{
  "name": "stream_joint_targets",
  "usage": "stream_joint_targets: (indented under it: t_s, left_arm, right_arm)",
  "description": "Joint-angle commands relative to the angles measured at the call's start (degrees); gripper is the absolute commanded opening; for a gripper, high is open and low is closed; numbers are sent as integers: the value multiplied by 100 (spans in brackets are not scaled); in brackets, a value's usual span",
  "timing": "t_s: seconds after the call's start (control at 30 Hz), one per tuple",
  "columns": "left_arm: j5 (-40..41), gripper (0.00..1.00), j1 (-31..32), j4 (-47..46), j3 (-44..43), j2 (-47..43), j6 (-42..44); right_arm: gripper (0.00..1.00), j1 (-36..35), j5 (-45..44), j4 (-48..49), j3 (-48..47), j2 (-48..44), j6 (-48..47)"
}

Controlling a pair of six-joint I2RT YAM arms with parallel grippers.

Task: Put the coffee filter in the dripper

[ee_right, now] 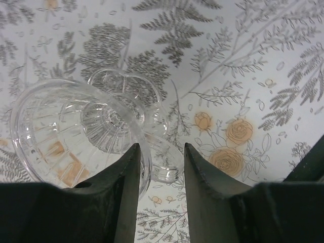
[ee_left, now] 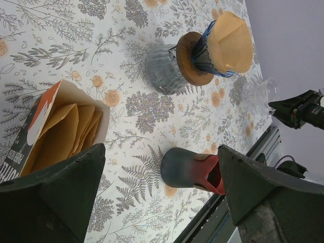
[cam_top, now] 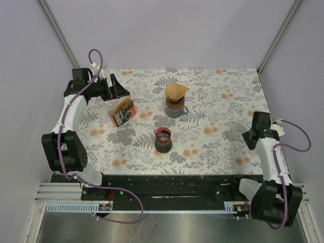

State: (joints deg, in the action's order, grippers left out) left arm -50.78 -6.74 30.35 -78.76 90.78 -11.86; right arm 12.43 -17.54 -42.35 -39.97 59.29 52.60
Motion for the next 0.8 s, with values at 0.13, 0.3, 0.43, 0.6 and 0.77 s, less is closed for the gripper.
stream_joint_targets:
  t_s: [0.13, 0.3, 0.43, 0.6, 0.77]
  left_arm:
    - [-133, 96, -55, -126, -236, -122, 105]
    - [-125, 96, -73, -117, -236, -122, 105]
    - [-116, 96, -73, -117, -245, -122, 105]
    - [-63, 96, -73, -117, -219, -122, 113]
    - [-19, 96, -90, -91, -236, -131, 157]
  right_arm:
    - [0, 32, 593, 789, -460, 153, -1050]
    - [0, 32, 1033, 877, -670, 364, -1287]
    - [0, 23, 1270, 650, -1100, 434, -1568]
    - [0, -12, 1665, 44, -1724, 531, -1832]
    - [0, -301, 1710, -826, -2742, 654, -2192]
